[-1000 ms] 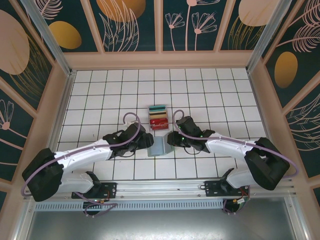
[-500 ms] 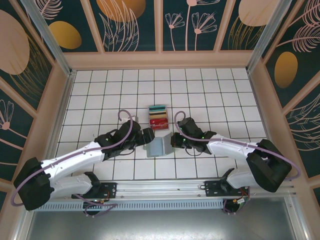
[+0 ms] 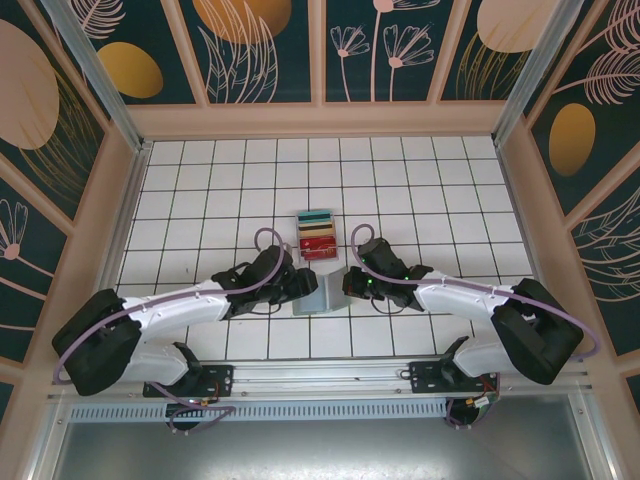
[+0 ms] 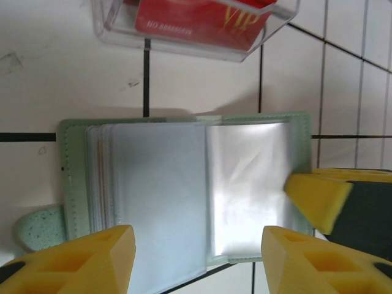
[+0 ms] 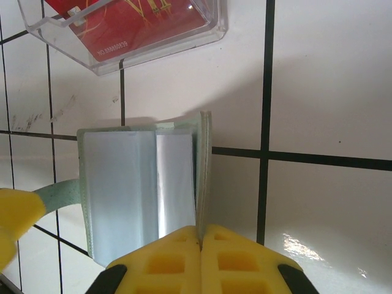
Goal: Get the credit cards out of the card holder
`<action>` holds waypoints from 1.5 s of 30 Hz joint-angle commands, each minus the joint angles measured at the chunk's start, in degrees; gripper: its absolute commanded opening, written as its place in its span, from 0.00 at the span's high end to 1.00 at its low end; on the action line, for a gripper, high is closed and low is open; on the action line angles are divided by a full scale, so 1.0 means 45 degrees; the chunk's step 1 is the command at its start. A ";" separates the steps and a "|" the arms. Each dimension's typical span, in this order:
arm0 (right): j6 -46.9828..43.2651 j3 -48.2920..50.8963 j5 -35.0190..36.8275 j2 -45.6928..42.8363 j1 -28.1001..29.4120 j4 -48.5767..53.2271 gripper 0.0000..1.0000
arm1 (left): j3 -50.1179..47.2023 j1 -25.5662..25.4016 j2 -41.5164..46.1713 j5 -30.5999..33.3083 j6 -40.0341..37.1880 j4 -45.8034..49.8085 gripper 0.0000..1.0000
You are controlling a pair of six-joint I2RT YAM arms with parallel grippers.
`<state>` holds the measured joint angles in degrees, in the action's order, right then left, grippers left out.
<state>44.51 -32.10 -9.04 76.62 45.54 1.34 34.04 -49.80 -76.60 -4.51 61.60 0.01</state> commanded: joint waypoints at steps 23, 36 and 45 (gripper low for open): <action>0.0319 0.0160 0.0036 0.0092 0.0188 -0.0548 1.00 | -0.0066 0.0032 -0.1246 -0.1300 -0.0284 -0.1418 0.44; 0.0249 0.0101 0.0059 0.0161 0.0212 -0.0523 1.00 | 0.0872 0.0034 -0.0906 0.0515 -0.0563 0.1785 0.35; 0.0261 0.0083 0.0031 0.0200 0.0232 -0.0514 1.00 | 0.0690 0.0045 -0.0618 0.0012 -0.0528 0.0711 0.37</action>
<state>45.36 -32.08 -9.04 76.93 45.91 -0.19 36.67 -49.80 -79.29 -3.09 60.03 4.78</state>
